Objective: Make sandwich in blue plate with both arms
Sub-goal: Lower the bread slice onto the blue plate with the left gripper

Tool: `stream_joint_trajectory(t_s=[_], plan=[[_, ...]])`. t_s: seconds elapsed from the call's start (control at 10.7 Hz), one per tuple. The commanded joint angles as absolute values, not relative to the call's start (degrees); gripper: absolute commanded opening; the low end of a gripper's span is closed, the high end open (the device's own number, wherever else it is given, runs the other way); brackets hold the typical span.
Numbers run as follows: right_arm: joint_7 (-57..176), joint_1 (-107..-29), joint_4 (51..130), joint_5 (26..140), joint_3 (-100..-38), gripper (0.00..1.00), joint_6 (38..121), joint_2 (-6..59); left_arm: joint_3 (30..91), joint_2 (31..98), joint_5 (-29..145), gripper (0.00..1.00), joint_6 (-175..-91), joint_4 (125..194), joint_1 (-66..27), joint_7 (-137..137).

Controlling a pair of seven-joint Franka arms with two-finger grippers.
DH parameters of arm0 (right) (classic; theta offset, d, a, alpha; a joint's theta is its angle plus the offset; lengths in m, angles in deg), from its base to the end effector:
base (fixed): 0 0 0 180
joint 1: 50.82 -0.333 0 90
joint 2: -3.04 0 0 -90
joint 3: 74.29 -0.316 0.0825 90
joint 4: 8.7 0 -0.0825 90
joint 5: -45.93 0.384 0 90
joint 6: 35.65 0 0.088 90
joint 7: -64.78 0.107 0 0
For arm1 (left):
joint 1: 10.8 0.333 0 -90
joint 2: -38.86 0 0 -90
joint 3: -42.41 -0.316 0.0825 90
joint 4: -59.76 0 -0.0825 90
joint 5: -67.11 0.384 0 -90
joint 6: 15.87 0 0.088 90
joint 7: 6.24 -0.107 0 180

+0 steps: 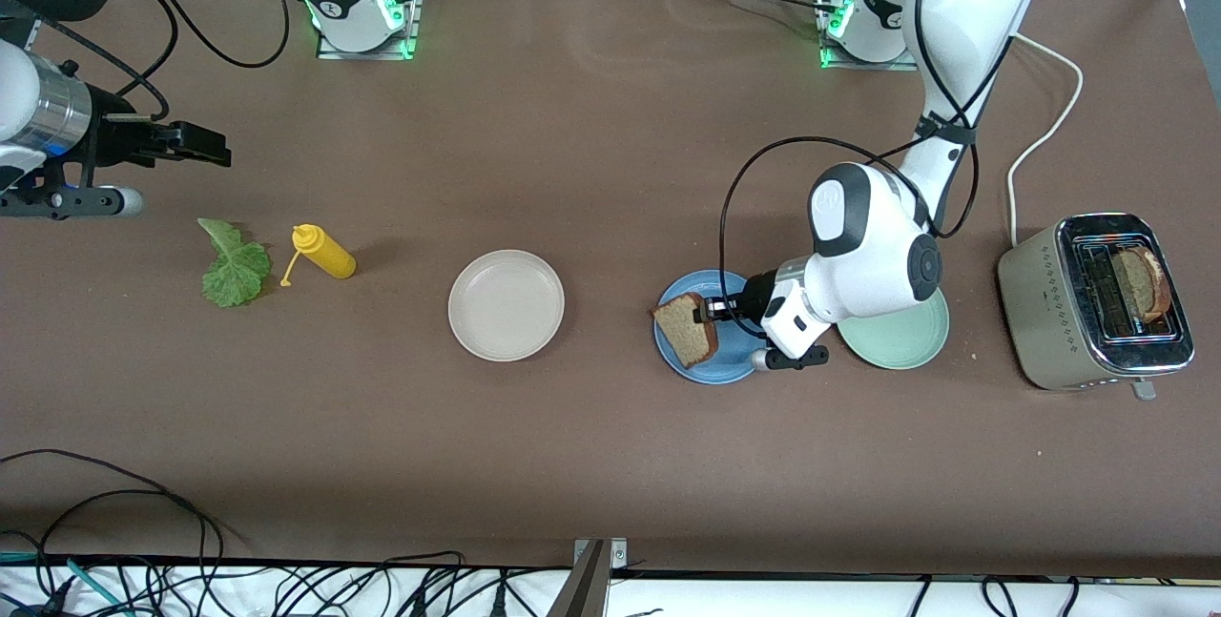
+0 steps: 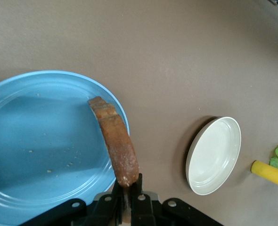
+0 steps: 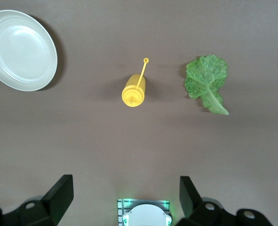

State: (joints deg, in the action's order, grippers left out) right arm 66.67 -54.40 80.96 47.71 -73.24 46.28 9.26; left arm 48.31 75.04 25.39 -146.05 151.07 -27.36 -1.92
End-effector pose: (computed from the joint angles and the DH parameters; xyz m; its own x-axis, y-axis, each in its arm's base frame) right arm 0.5656 0.0292 0.5559 0.9702 0.0139 -0.2418 0.0091 -0.9997 -0.0209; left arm 0.6494 -0.2751 0.2763 0.9804 0.1284 -0.1494 0.1911 -0.8035 0.5637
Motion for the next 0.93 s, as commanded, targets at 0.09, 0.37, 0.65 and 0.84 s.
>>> stream_joint_trajectory(t_s=[0.09, 0.37, 0.65, 0.84], plan=[[66.1, -54.43, 81.83, 48.56, -73.15, 1.0, 47.23, 9.19, 48.21, 76.22, 23.78, 0.0, -145.77, 149.58, -25.22, -7.53], [66.27, -54.51, 81.92, 48.56, -73.15, 1.0, 47.14, 9.2, 48.21, 76.31, 23.6, 0.0, -145.68, 149.58, -24.68, -8.7], [66.18, -54.6, 81.83, 49.78, -73.15, 1.0, 47.32, 9.28, 48.64, 76.13, 23.43, 0.0, -145.68, 149.41, -25.21, -7.92], [66.18, -54.6, 81.83, 49.97, -73.15, 1.0, 47.41, 9.28, 51.28, 76.04, 23.51, 0.0, -145.68, 148.53, -25.3, -2.93]])
